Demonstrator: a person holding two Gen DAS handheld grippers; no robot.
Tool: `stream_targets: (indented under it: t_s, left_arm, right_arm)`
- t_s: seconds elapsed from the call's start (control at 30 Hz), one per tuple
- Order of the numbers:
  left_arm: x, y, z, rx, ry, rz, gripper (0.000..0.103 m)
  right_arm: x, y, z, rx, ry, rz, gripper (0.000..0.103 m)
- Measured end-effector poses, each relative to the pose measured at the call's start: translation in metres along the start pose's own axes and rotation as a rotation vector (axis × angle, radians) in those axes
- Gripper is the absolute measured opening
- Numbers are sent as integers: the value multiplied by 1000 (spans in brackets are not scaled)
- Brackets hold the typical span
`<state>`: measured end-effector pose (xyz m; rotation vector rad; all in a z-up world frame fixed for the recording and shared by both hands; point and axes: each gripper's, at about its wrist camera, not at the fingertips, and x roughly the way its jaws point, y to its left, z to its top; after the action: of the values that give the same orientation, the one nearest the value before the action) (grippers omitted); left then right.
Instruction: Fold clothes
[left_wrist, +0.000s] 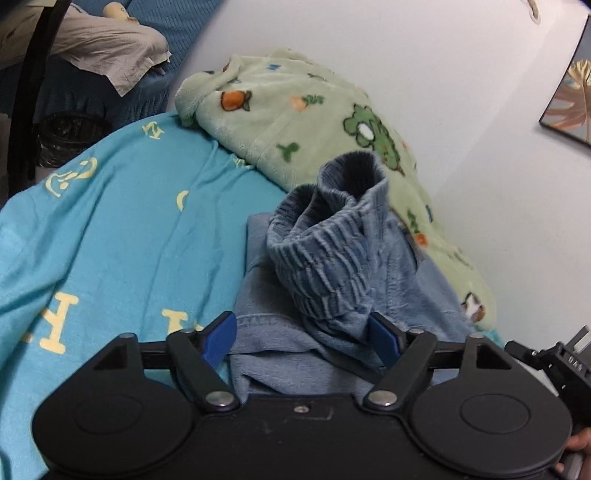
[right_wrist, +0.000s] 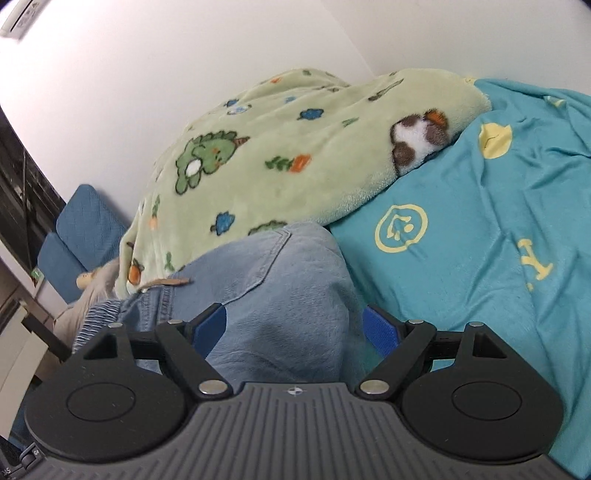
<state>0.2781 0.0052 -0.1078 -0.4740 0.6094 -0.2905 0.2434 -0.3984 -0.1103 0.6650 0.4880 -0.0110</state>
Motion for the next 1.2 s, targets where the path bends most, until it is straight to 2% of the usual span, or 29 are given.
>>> stream_targets:
  t_s: [0.17, 0.3, 0.47, 0.53, 0.57, 0.6, 0.7, 0.8, 0.87, 0.9, 0.93, 0.97, 1.0, 1.07, 1.2]
  left_arm:
    - [13, 9, 0, -32, 7, -12, 90]
    - [23, 16, 1, -79, 40, -41, 91]
    - [27, 14, 5, -91, 57, -58, 85]
    - [25, 11, 7, -90, 58, -64, 79]
    - [23, 9, 9, -89, 58, -72, 71]
    - [22, 7, 10, -88, 60, -84, 68]
    - [26, 5, 10, -70, 81, -70, 70]
    - [35, 18, 10, -136, 97, -105, 79]
    - [39, 20, 10, -161, 98, -110, 78]
    - [39, 19, 11, -163, 94, -106, 72]
    - [40, 17, 11, -161, 89, -100, 67]
    - [38, 13, 11, -149, 84, -89, 55]
    - [37, 9, 12, -138, 79, -78, 47]
    - [34, 3, 13, -131, 69, -65, 39]
    - [17, -10, 19, -107, 43, -49, 33]
  right_arm:
    - [20, -14, -2, 45, 39, 28, 84]
    - [36, -18, -2, 65, 66, 64, 84]
    - [47, -20, -4, 84, 71, 119, 86]
    - [47, -18, -5, 83, 66, 134, 86]
    - [46, -17, -4, 81, 65, 143, 82]
    - [45, -16, -4, 80, 64, 152, 81]
    - [44, -10, -2, 71, 54, 171, 81]
    - [50, -9, -5, 66, 77, 145, 81]
    - [53, -9, -8, 57, 85, 133, 79]
    - [53, -9, -8, 61, 82, 128, 77]
    - [52, -6, -7, 57, 80, 115, 65]
    - [51, -4, -7, 51, 78, 102, 52]
    - [50, -1, -6, 41, 75, 91, 48]
    - [46, 7, -6, 13, 63, 78, 37]
    - [29, 24, -1, -23, 15, 71, 29]
